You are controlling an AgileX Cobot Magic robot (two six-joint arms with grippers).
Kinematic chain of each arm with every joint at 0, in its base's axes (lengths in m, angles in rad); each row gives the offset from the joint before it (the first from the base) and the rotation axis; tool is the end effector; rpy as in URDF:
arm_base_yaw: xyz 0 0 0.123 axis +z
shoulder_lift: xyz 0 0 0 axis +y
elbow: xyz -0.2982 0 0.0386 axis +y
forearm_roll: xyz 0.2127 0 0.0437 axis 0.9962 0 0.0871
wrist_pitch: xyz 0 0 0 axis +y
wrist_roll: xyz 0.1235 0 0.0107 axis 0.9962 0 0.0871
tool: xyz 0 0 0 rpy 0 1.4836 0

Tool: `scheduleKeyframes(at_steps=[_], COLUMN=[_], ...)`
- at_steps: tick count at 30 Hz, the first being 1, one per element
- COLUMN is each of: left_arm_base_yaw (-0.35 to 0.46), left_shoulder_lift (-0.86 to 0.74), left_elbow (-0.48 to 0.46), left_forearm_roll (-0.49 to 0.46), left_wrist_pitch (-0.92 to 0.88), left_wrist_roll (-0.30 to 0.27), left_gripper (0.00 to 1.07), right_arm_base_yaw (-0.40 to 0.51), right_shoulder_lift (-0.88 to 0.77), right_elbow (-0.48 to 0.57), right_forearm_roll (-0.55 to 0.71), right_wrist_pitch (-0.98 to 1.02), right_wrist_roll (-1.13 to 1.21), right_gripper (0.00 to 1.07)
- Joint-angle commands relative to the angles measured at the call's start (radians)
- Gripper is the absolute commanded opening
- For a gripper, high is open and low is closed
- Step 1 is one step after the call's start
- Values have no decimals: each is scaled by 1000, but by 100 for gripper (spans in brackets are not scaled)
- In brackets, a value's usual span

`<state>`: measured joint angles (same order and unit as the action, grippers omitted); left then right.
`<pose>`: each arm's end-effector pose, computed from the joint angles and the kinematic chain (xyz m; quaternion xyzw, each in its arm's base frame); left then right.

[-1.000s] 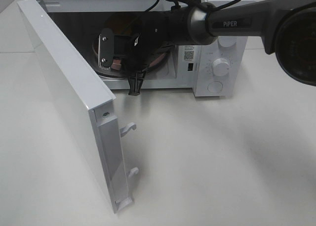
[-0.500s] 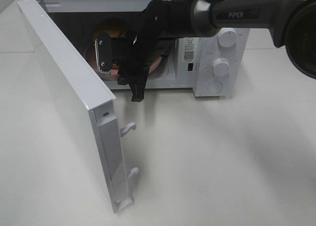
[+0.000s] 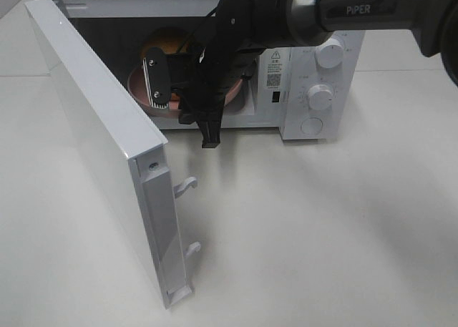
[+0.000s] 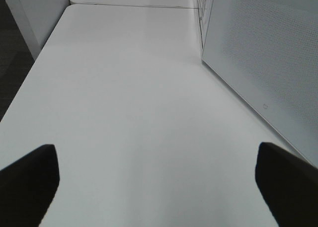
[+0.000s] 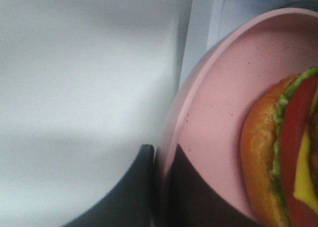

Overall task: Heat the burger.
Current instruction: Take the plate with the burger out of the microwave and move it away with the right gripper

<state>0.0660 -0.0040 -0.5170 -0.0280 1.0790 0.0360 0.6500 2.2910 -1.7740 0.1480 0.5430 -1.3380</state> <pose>-0.0250 -0.0047 0.2479 -0.0120 0.8524 0.0127 0.5227 0.3941 0.3114 0.1527 -0.7720 0.5610 -0.0472 0.2951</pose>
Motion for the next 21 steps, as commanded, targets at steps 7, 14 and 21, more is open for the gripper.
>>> scheduleKeyframes(at_steps=[7, 14, 21], left_arm_base_yaw=[2, 2, 2], left_shoulder_lift=[-13, -13, -13], left_elbow=[2, 2, 2], left_forearm_roll=[-4, -4, -4], left_wrist_pitch=[-9, -9, -9], left_wrist_roll=[-1, 0, 0], left_gripper=[100, 100, 100], right_arm_base_yaw=[4, 4, 6], right_shoulder_lift=[-87, -136, -221], right_elbow=[117, 177, 284], right_forearm_roll=[-54, -57, -82], right_wrist_pitch=[-62, -73, -146], right_wrist_roll=[-6, -7, -6], right_gripper=[0, 0, 0])
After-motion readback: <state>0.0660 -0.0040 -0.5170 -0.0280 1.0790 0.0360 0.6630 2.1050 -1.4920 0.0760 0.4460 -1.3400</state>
